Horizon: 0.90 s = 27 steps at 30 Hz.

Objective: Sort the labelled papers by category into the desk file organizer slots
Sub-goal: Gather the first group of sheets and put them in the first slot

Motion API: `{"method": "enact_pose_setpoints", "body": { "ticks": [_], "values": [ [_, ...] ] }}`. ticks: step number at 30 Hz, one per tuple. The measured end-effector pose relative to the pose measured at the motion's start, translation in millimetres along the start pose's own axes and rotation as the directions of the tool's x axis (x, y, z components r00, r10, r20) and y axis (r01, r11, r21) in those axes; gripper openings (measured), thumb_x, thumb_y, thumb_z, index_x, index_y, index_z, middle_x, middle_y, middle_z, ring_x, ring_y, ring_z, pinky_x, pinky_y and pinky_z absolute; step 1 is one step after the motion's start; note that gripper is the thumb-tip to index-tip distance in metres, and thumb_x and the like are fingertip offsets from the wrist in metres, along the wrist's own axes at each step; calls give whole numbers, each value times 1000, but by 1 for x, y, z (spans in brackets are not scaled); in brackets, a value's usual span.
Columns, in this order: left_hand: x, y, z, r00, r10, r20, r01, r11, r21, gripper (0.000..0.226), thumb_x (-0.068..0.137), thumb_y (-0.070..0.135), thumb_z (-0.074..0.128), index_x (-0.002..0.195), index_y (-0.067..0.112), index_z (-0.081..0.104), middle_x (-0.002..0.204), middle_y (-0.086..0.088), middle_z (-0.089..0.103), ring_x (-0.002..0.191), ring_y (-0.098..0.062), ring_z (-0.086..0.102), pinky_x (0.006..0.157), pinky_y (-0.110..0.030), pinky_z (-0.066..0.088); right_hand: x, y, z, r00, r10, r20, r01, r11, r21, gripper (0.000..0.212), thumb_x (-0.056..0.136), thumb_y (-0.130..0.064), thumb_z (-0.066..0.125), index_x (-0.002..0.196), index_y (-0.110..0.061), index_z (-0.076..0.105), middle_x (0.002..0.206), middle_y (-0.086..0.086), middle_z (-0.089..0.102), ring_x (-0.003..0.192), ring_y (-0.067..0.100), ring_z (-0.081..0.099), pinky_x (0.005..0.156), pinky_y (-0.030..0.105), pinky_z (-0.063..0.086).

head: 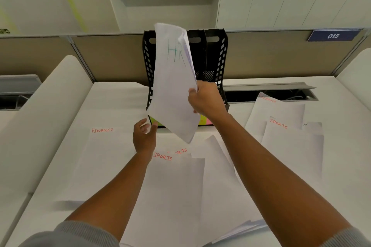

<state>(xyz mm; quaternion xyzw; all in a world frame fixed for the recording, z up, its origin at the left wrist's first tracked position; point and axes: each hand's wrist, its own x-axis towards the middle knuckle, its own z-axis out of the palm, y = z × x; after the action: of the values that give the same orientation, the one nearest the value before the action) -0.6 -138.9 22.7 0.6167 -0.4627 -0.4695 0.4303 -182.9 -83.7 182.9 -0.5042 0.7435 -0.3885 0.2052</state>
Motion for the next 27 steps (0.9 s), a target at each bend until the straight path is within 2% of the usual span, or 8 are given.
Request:
{"method": "enact_pose_setpoints", "body": {
  "ticks": [3, 7, 10, 12, 14, 17, 24, 27],
  "values": [
    [6, -13, -2, 995, -47, 85, 35, 990, 138, 37, 85, 32, 71, 119, 23, 59, 122, -1, 66, 101, -15, 61, 82, -31, 52, 13, -23, 6, 999, -26, -41, 25, 1000, -11, 19, 86, -8, 42, 80, -4, 59, 85, 14, 67, 64, 32, 67, 53, 37, 57],
    [8, -23, 0, 964, -118, 237, 36, 945, 326, 25, 84, 30, 69, 109, 27, 65, 106, 3, 71, 82, -14, 64, 61, -25, 51, 31, -44, 18, 996, -44, -73, 42, 998, -37, 17, 84, -6, 45, 90, -1, 60, 93, 16, 65, 74, 33, 67, 61, 40, 59],
    [9, -31, 5, 950, -134, 282, -1, 902, 431, 20, 83, 27, 68, 103, 27, 66, 97, 4, 71, 83, -16, 67, 73, -33, 58, 46, -54, 29, 990, -74, -121, 55, 986, -155, 16, 85, -7, 50, 96, 0, 60, 99, 15, 63, 80, 32, 64, 67, 41, 58],
    [11, -38, 8, 928, -145, 343, -52, 862, 504, 21, 82, 28, 69, 102, 26, 66, 94, 5, 68, 86, -16, 67, 82, -36, 58, 55, -58, 37, 983, -109, -151, 76, 974, -213, 13, 86, -7, 51, 93, 0, 59, 96, 14, 61, 81, 30, 63, 61, 35, 53],
    [14, -45, 11, 904, -154, 399, -104, 826, 555, 23, 81, 32, 71, 102, 27, 65, 94, 7, 67, 87, -15, 67, 83, -34, 57, 64, -59, 45, 976, -125, -179, 77, 965, -252, 12, 86, -5, 51, 92, 0, 59, 92, 13, 57, 82, 31, 61, 57, 31, 42],
    [20, -52, 15, 886, -154, 438, -164, 780, 605, 22, 79, 37, 72, 98, 33, 63, 89, 14, 62, 84, -11, 64, 80, -31, 57, 77, -58, 59, 973, -120, -199, 63, 961, -269, 16, 87, -5, 50, 99, 0, 60, 99, 15, 58, 87, 31, 60, 60, 30, 41],
    [28, -61, 22, 874, -140, 466, -201, 767, 609, 18, 78, 37, 74, 92, 35, 62, 83, 17, 62, 80, -7, 63, 75, -26, 54, 108, -52, 94, 990, 45, -136, -49, 998, -29, 13, 85, -2, 43, 94, -4, 52, 90, 9, 53, 86, 31, 61, 63, 35, 50],
    [29, -65, 22, 880, -131, 456, -197, 774, 602, 16, 79, 36, 73, 91, 35, 62, 82, 16, 63, 78, -6, 63, 72, -24, 53, 121, -46, 111, 989, 128, -70, -120, 987, 109, 26, 88, -5, 38, 109, 0, 51, 105, 15, 57, 88, 33, 63, 71, 41, 57]
  ]
}}
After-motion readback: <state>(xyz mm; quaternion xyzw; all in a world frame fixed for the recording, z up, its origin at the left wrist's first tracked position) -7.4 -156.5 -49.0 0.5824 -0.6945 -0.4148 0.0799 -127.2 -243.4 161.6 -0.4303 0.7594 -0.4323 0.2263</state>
